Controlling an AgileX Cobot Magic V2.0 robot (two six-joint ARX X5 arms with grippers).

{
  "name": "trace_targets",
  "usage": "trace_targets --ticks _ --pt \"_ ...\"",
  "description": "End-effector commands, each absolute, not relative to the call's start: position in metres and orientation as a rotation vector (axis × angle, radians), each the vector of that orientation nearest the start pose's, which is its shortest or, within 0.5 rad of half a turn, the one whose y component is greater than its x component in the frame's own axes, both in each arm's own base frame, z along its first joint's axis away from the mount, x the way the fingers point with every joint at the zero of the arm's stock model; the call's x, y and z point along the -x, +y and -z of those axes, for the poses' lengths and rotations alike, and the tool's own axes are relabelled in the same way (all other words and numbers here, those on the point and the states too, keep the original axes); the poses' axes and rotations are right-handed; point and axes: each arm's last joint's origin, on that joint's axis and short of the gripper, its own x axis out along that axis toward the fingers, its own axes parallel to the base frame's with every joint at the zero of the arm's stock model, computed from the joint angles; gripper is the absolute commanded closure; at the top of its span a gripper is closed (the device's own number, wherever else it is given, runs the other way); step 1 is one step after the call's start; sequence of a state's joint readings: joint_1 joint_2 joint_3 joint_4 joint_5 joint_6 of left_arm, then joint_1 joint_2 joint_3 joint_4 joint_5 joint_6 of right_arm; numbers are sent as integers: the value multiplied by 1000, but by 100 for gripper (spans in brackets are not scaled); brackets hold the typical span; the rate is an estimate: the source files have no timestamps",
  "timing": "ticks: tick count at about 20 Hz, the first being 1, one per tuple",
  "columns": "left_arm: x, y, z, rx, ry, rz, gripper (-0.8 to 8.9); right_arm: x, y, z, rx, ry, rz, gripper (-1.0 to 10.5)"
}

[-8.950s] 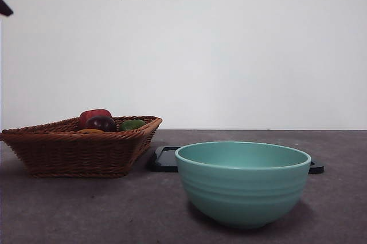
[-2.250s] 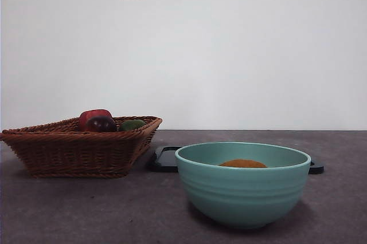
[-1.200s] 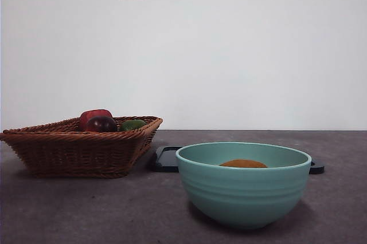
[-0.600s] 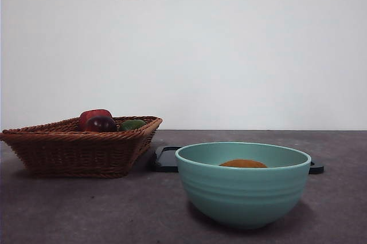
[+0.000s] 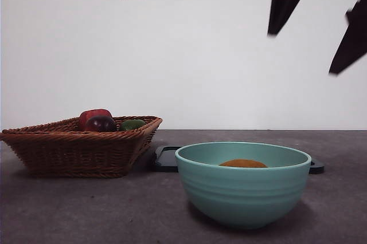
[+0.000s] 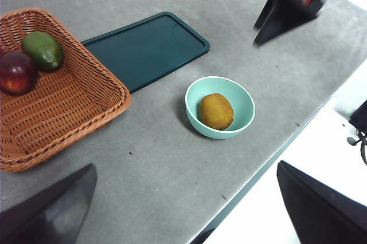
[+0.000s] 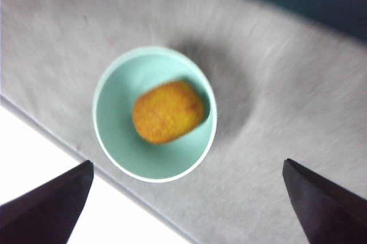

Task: Pick up the wifruite, put it on the bowl, pick up the plate, put it on desk

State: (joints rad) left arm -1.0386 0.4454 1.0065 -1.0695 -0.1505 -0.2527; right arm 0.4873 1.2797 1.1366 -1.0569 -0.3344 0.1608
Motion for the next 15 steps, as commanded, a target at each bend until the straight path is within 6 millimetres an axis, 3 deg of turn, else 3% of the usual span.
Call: trace_targets --ticks 1,7,15 --pt "-24 -34 -355 -52 527 821 313 -210 128 -279 -8 1344 -588 390" --pt "-24 -34 -354 -52 528 821 313 -229 144 -241 114 1476 -470 390" --pt "-24 -34 -355 -52 527 821 313 -243 152 -209 148 1577 -436 393"
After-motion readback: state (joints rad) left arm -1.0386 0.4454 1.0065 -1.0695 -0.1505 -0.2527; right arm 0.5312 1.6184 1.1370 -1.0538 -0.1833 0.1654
